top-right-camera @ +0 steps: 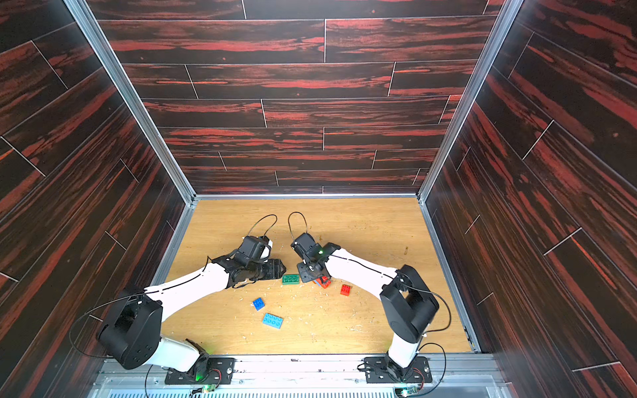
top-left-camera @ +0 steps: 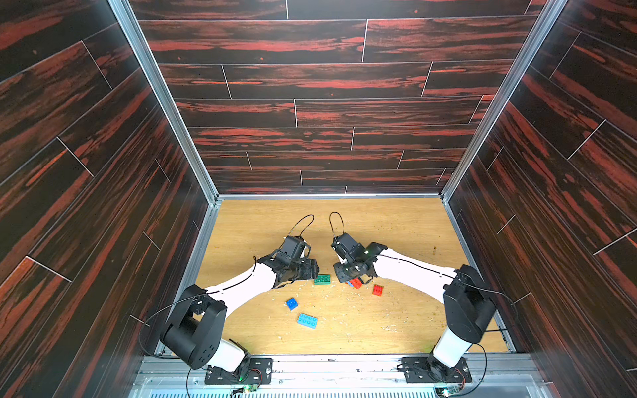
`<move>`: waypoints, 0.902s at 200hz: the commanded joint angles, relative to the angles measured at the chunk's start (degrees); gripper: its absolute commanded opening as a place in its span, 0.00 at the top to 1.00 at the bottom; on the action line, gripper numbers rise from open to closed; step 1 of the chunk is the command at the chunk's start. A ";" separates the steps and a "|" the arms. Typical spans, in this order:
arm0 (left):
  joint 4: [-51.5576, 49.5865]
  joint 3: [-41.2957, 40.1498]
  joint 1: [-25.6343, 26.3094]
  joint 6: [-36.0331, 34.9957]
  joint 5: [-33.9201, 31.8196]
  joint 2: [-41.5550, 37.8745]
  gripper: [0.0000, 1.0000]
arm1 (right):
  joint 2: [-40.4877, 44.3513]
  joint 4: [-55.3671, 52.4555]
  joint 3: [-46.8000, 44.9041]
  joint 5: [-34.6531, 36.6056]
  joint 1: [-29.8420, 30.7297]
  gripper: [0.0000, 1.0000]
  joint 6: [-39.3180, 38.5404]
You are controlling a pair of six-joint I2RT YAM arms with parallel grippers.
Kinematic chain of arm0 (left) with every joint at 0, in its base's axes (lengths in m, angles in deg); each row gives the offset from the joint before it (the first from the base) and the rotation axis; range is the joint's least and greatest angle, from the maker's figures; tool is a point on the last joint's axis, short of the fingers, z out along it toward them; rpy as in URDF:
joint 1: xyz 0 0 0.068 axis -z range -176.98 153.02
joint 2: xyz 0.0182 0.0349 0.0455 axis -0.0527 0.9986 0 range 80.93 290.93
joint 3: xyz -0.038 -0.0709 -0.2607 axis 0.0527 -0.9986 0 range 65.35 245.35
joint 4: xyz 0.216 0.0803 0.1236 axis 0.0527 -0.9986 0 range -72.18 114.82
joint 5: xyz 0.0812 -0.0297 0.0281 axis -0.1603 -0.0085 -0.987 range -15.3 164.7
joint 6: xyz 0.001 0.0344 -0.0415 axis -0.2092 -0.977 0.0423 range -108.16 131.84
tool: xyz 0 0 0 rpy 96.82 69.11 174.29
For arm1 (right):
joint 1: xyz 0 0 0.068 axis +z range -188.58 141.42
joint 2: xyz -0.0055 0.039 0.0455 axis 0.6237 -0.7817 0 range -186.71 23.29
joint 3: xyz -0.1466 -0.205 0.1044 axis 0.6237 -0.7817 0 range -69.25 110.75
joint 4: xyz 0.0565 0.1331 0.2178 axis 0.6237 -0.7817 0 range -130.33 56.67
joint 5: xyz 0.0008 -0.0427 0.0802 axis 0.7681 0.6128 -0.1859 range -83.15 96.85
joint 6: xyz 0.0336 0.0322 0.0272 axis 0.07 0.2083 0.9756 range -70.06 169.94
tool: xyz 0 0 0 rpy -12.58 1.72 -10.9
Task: Assemble a heart with lego
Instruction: Adjust the lego brick at the center of the board, then pick up the lego brick from the center of the board.
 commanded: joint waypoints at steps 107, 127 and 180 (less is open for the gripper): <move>-1.97 -1.36 -2.40 0.83 -1.90 -4.20 0.30 | -1.02 -2.48 5.26 -0.30 1.71 0.56 -5.67; -4.30 -1.68 -3.71 0.98 -3.22 -5.99 0.29 | 0.52 0.85 4.16 -3.39 4.62 0.52 -10.25; -2.87 -8.09 -7.65 6.69 -8.33 -14.99 0.28 | -4.28 7.45 2.86 -7.09 5.16 0.34 -27.48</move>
